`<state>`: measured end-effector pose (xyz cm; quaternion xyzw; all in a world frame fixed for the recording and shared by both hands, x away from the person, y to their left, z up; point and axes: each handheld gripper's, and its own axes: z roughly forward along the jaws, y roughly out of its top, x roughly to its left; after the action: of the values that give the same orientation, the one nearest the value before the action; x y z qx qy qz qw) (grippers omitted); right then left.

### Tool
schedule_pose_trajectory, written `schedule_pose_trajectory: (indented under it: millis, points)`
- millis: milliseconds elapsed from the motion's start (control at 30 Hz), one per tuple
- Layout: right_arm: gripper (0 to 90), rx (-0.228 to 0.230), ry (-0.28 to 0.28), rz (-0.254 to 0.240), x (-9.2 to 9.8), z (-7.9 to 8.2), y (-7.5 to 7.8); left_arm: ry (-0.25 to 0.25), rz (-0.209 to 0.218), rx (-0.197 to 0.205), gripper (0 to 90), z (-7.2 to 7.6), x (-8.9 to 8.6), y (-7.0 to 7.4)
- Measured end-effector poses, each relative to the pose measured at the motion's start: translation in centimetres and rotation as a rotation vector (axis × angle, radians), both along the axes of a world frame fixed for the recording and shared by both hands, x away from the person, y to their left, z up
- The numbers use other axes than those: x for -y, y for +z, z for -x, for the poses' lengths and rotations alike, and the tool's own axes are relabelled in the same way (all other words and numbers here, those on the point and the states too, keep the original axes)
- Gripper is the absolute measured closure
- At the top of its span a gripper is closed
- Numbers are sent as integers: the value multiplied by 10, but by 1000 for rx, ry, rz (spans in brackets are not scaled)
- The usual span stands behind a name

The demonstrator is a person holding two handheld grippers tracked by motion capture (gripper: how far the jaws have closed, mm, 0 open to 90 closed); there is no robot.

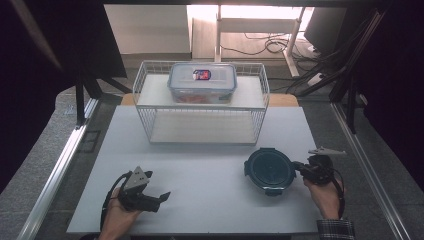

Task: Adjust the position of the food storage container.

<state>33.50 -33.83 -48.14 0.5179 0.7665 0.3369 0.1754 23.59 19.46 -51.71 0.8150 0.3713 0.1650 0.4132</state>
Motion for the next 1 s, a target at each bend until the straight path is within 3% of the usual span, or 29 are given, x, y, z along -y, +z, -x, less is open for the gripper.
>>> schedule_pose_trajectory:
  millis: [200, 233, 367, 533, 600, 867, 1000]
  points:
    - [896, -25, 75, -15, -28, 8, -2, -3, -3, -5, 51, 0, 1, -1]
    - [897, -46, 114, -24, -40, 10, -4, -3, -5, -6, 51, 0, 1, -1]
    - [897, -63, 182, -28, -66, 17, -6, -4, -4, -7, 51, 0, 1, -1]
    - [896, -69, 222, -37, -85, 21, -7, -6, -5, -12, 51, -1, 1, -1]
    - [896, -81, 242, -68, -94, 21, -10, -6, -3, -13, 51, -1, 1, -2]
    - [896, -55, 297, -92, -124, 18, -10, -9, -6, -18, 51, -1, 3, -2]
    - [896, -47, 327, -62, -144, 15, -11, -10, -7, -18, 51, -1, 3, -3]
